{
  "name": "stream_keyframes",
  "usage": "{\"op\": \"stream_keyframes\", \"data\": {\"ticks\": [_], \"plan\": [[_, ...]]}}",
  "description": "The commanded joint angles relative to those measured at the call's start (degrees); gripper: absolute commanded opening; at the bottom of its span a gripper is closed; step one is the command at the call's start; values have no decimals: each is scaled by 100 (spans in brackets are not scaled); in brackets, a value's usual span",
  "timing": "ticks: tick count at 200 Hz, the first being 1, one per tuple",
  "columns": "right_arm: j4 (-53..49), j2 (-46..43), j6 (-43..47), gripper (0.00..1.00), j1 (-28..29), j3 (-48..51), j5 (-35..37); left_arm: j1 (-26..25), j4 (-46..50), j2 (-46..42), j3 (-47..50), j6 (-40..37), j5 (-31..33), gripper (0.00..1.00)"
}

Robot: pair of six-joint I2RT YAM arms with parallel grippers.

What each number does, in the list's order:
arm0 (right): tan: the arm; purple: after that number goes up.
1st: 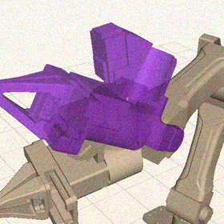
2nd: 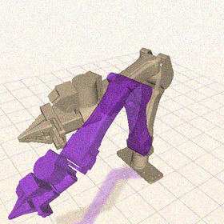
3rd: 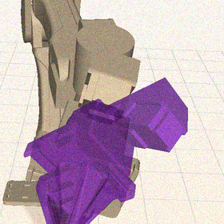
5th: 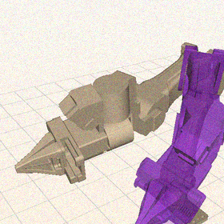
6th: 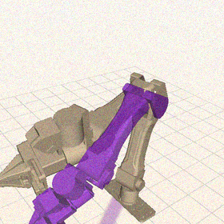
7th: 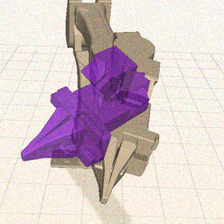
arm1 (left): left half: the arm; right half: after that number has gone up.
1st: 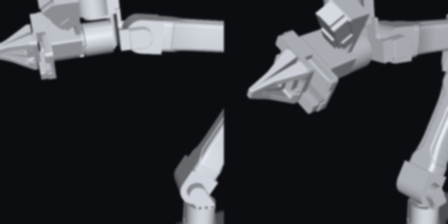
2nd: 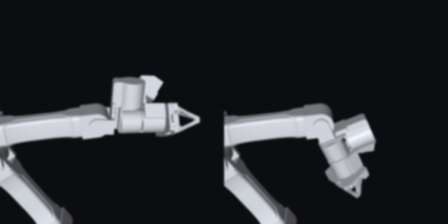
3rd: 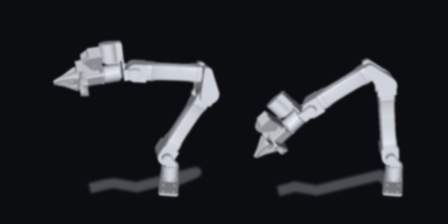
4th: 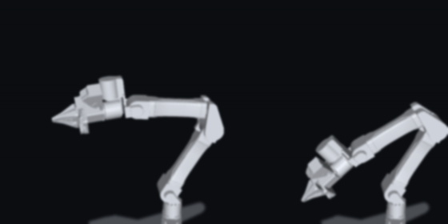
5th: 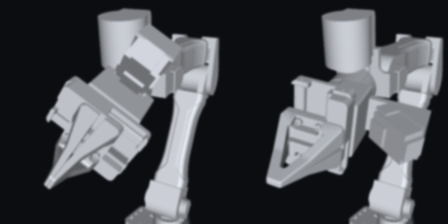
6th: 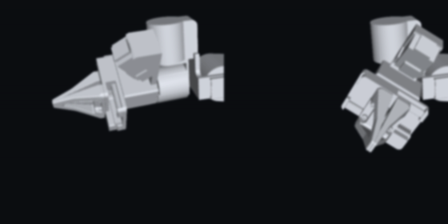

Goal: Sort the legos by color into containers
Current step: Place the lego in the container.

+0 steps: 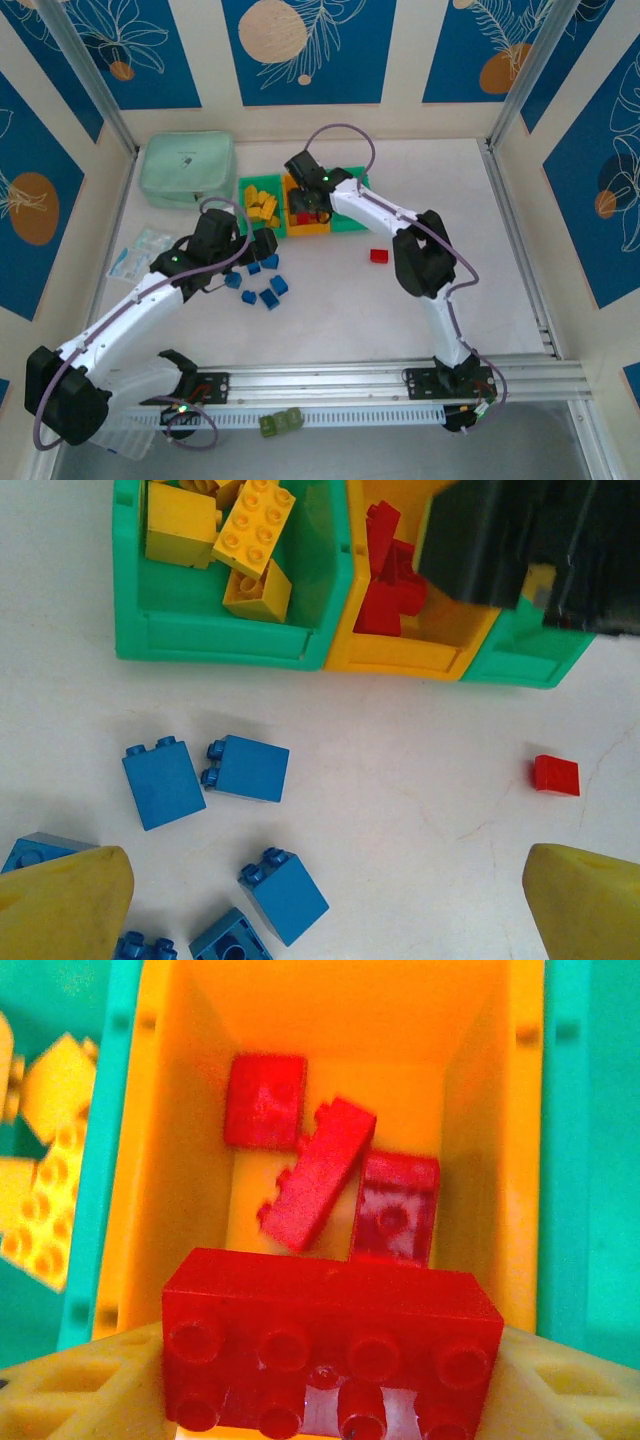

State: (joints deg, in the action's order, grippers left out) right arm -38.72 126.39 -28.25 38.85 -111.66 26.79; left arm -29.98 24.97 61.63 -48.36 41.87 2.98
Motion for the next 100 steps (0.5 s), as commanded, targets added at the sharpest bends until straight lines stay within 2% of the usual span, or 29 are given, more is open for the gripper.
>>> {"op": "stream_keyframes", "data": {"ticks": [1,38,100], "plan": [[-488,313,238,70,-62,-743,-50,88,131,58,-73,-132,-166,99],[-570,157,308,77,-53,-805,-58,97,92,125,-108,-161,-201,99],[-170,-1269,177,84,-140,781,-275,82,-146,287,-89,-27,-618,99]]}}
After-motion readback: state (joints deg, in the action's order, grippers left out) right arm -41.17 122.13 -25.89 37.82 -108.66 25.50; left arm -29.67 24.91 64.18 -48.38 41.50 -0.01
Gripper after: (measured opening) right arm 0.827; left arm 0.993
